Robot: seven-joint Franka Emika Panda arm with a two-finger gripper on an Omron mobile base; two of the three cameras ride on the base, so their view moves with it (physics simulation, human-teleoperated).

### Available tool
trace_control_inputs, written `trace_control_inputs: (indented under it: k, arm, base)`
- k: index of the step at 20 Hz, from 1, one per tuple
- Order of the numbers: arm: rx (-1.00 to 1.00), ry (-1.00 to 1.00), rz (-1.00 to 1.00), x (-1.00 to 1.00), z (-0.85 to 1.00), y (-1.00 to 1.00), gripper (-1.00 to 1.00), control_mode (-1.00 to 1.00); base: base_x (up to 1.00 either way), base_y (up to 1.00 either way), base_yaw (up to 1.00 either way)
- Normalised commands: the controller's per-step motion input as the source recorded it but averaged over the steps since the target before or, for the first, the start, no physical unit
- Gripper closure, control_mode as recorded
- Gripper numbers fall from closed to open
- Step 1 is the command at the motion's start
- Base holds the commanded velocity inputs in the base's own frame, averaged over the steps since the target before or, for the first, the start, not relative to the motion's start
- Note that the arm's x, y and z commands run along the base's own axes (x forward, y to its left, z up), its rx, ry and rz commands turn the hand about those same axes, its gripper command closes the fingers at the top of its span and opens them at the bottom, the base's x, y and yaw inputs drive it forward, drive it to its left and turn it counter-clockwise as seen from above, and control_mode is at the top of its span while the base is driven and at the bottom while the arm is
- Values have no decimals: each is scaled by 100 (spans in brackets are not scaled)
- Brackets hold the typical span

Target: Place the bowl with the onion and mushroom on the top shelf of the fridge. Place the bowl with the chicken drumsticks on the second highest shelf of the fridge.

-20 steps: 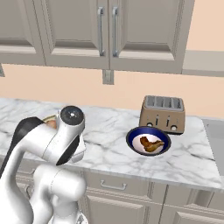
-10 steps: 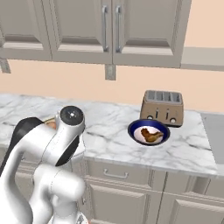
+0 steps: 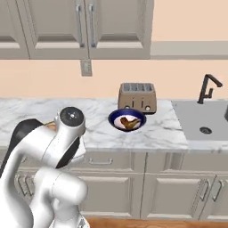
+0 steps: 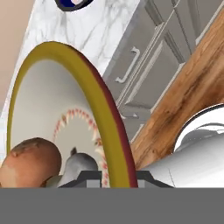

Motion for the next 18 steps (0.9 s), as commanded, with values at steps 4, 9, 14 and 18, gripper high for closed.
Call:
trace_control_inputs:
  k: [4, 9, 14, 18]
  arm:
    - [0, 0, 0, 0, 0, 0, 100, 100]
    - [0, 0, 0, 0, 0, 0, 100, 100]
    - [0, 0, 0, 0, 0, 0, 100, 100]
    - [0, 0, 0, 0, 0, 0, 100, 100]
  base:
    - [-8, -53, -69]
    - [0, -58, -71]
    - [0, -73, -71]
    - [0, -76, -69]
